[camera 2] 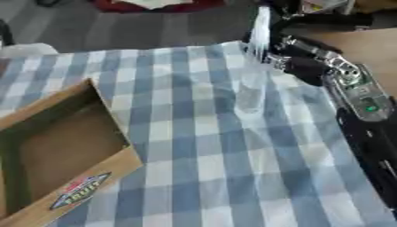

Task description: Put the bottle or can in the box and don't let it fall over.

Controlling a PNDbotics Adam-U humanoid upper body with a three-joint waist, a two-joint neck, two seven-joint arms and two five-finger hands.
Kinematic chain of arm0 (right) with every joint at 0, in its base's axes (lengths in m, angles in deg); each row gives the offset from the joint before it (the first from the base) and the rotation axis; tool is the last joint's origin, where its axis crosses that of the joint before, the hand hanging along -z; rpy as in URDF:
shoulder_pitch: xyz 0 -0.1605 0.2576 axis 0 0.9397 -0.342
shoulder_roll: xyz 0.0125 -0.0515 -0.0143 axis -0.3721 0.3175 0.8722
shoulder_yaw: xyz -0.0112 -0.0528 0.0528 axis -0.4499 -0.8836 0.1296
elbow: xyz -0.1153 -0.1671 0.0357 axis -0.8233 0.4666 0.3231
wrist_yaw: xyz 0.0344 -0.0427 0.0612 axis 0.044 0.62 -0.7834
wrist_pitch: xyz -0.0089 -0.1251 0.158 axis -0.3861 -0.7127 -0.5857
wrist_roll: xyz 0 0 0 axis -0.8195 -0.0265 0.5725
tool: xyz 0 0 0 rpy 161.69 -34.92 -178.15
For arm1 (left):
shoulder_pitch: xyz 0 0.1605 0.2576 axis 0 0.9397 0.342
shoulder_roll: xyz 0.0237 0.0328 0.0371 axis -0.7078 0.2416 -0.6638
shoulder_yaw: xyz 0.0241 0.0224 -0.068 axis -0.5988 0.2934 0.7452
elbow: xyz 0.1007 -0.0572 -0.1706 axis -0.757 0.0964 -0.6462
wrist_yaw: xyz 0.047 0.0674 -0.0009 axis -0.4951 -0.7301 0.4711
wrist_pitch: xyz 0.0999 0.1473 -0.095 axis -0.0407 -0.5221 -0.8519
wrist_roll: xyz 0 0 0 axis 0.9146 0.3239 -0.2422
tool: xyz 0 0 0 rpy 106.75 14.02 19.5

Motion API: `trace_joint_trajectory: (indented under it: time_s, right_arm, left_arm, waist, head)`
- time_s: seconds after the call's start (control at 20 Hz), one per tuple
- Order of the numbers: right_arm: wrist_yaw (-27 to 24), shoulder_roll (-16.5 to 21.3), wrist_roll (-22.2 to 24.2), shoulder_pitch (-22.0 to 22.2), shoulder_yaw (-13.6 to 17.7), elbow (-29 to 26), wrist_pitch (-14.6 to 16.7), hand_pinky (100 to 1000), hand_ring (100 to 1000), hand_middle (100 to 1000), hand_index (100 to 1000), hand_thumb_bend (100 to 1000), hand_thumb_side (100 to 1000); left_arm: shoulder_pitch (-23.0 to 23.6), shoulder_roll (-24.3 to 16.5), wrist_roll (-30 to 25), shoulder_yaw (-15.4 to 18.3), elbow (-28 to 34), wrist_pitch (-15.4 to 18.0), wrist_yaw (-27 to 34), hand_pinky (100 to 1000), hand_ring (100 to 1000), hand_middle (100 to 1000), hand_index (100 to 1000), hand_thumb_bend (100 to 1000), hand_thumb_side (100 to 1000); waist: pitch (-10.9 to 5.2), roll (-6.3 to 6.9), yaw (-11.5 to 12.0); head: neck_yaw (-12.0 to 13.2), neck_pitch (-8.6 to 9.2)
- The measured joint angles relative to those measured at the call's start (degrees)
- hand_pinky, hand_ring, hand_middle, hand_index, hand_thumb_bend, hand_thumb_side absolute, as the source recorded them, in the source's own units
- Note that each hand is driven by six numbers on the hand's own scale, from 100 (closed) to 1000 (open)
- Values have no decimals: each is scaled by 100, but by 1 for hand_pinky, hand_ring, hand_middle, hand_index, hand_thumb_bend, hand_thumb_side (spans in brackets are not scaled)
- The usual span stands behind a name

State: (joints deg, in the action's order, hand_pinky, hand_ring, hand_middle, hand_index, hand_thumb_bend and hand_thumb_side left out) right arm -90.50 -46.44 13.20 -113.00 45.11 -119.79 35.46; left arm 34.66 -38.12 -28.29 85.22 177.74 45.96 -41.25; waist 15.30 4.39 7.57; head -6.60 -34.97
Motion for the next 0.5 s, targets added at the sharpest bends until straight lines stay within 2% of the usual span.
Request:
trace_joint_trajectory:
  time_s: [0.5]
  right_arm:
    - [40, -3, 286, 0, -22, 67, 77, 1000, 1000, 1000, 1000, 100, 530]
  left_arm:
    - [-19, 0, -27, 0, 0, 6, 0, 377, 599, 685, 666, 100, 585]
  waist:
    - [27, -2, 32]
  head:
    - [85, -65]
